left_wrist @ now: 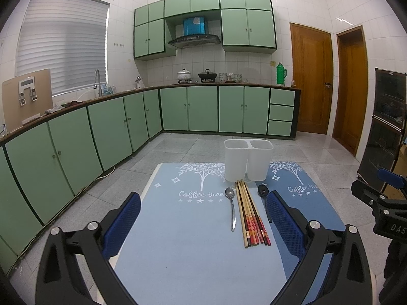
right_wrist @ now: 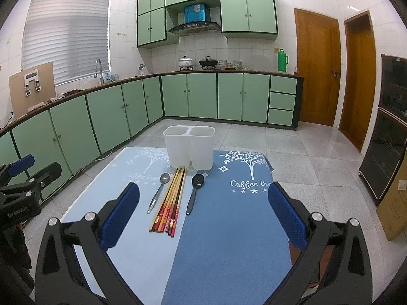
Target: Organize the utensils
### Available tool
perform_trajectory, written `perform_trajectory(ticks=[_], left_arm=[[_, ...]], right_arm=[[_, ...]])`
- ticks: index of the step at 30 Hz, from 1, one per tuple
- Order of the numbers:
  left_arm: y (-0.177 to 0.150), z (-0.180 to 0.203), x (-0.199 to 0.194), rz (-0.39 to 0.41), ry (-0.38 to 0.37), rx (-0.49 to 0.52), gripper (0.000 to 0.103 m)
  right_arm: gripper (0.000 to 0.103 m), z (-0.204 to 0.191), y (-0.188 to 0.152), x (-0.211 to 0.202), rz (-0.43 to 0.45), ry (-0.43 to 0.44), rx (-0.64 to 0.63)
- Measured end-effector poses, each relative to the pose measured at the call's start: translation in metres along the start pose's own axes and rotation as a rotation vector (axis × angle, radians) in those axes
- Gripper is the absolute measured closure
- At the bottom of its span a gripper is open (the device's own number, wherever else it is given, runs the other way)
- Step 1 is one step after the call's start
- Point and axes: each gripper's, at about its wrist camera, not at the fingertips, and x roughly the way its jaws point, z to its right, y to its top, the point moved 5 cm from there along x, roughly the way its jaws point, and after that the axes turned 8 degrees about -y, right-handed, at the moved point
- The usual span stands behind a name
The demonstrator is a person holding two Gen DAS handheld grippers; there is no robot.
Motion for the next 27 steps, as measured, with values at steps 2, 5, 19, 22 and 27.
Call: perform_trajectory(ticks=[2,5,19,22,27], left_arm=[[0.000,-0.001,0.000,-0.002,0.001,0.000,0.006],[-0.001,-0.003,0.001,-0.003,0.001,0.001,0.006],[0.000,-0.008,0.030,-0.037,0.003,-0.004,0.006],[0.000,-0.014,0.051,-0.057,0.010,-0.006,0.006],[0.000,-0.022,0.092,-0.092,0.023,-0.009,0.006]], right_arm=[[0.005,0.000,0.000,-0.001,0.001,0.001,0.001],[0.005,0.000,0.000,0.000,0.001,0.000,0.002],[0.005,0.001,0.003,0.032,-0.027,-0.015,-0.004],[0.005,-0.001,0.006,0.050,-0.036,-0.023,-0.015],[0.005,-0.006,0.008,0.093,-0.069,-0.041,-0.027]])
